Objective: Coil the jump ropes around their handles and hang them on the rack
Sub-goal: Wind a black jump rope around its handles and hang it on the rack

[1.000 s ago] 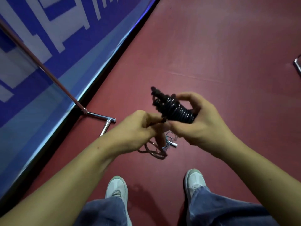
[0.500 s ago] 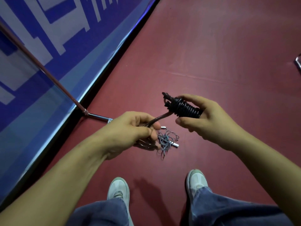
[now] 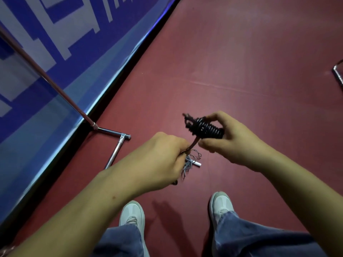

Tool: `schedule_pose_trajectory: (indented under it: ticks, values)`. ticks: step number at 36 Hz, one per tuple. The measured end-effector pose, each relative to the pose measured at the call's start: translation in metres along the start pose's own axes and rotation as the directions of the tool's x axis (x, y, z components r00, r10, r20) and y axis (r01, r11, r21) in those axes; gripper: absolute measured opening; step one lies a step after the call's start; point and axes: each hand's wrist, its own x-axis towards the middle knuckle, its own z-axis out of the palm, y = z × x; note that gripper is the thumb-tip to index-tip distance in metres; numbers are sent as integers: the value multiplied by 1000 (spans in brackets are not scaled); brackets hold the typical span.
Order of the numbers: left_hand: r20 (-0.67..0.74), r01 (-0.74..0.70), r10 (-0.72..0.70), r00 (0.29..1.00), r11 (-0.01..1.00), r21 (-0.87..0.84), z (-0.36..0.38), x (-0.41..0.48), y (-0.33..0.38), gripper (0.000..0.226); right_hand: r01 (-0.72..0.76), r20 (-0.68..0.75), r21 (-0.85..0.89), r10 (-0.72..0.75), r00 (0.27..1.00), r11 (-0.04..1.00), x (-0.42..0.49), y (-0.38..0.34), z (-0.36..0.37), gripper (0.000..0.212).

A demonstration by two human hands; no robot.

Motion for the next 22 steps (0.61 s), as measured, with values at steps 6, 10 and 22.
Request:
schedule_pose_trajectory:
  ticks: [6,10,22]
  values:
    - [-54,-33,43,998,984,174,-13,1,-9,22,121,173,-449,-46,984,886,-1,7,16,49]
    - [-87,-7,20,996,989,145,-22,4,-16,10,197,345,-542,3,939,817,-7,2,15,56]
    - [-151,35,-51,987,993,-109,-19,21,-44,28,212,561,34,-194,805,977,-34,-31,29,48]
